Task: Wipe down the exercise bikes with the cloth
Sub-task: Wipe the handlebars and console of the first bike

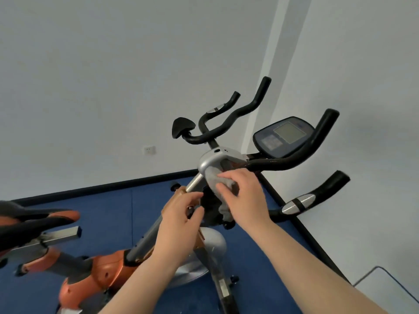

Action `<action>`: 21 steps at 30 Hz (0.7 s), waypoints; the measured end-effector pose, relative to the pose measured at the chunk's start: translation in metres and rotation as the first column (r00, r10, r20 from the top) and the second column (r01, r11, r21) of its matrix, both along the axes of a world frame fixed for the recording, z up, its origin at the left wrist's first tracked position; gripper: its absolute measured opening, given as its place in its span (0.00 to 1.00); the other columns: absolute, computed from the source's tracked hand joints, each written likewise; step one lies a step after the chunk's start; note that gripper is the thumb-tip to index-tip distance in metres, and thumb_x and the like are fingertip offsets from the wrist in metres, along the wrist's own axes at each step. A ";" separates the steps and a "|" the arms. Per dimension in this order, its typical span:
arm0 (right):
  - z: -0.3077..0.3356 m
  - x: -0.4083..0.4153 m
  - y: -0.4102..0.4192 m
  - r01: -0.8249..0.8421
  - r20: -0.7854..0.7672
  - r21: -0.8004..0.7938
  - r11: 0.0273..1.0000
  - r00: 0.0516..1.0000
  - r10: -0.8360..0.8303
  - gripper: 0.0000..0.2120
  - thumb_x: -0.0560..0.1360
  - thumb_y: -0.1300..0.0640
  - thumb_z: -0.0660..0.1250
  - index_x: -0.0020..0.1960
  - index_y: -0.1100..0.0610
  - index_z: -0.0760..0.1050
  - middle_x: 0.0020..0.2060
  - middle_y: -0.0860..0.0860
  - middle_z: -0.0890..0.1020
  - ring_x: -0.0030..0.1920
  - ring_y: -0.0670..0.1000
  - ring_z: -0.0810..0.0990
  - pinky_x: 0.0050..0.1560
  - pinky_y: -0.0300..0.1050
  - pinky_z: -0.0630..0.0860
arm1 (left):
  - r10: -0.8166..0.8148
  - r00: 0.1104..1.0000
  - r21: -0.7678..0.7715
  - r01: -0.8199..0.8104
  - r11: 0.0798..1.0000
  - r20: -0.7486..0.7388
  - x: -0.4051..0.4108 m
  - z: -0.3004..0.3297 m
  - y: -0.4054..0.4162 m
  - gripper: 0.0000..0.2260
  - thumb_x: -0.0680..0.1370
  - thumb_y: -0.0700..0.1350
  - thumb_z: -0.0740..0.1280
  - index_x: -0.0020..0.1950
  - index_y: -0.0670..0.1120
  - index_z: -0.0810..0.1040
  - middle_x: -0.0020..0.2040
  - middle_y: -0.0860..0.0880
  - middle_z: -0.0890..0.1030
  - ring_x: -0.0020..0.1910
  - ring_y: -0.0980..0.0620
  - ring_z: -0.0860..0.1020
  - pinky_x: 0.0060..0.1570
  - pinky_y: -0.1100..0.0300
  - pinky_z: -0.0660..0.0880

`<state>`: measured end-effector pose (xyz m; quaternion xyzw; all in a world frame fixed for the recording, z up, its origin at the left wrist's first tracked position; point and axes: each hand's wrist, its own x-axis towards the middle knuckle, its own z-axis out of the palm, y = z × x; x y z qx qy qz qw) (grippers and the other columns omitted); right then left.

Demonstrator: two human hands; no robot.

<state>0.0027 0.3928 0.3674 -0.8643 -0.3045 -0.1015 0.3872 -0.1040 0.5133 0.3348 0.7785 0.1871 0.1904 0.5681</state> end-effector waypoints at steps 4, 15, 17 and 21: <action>-0.029 0.007 0.001 -0.053 0.083 -0.219 0.974 0.994 0.073 0.12 0.74 0.48 0.68 0.55 0.52 0.79 0.57 0.46 0.76 0.58 0.47 0.69 0.56 0.40 0.70 | 0.033 0.999 -0.034 -0.034 0.999 -0.022 0.012 -0.014 0.010 0.13 0.78 0.43 0.64 0.58 0.58 0.77 0.49 0.58 0.81 0.44 0.64 0.80 0.40 0.66 0.77; -0.011 0.014 0.021 0.083 0.286 -0.486 0.870 0.956 0.068 0.14 0.73 0.48 0.67 0.58 0.47 0.73 0.50 0.46 0.75 0.49 0.49 0.73 0.37 0.43 0.75 | -0.040 0.999 -0.114 0.043 0.993 0.025 0.042 -0.035 0.024 0.13 0.79 0.44 0.63 0.60 0.57 0.77 0.52 0.59 0.82 0.51 0.64 0.80 0.48 0.69 0.77; -0.012 0.008 0.015 0.096 0.239 -0.487 0.868 0.971 0.027 0.13 0.73 0.50 0.68 0.56 0.48 0.73 0.51 0.46 0.74 0.51 0.50 0.72 0.39 0.45 0.75 | -0.086 0.995 -0.133 0.092 0.987 0.048 0.045 -0.034 0.029 0.13 0.79 0.43 0.63 0.59 0.58 0.78 0.50 0.64 0.81 0.50 0.66 0.79 0.47 0.72 0.75; -0.015 -0.014 0.000 0.147 0.131 -0.504 0.851 0.987 -0.093 0.04 0.75 0.50 0.65 0.47 0.48 0.71 0.48 0.43 0.72 0.52 0.48 0.67 0.38 0.46 0.75 | -0.227 0.971 -0.100 0.234 0.967 0.074 0.047 -0.029 0.042 0.15 0.79 0.41 0.63 0.62 0.55 0.77 0.49 0.75 0.76 0.54 0.72 0.74 0.49 0.80 0.69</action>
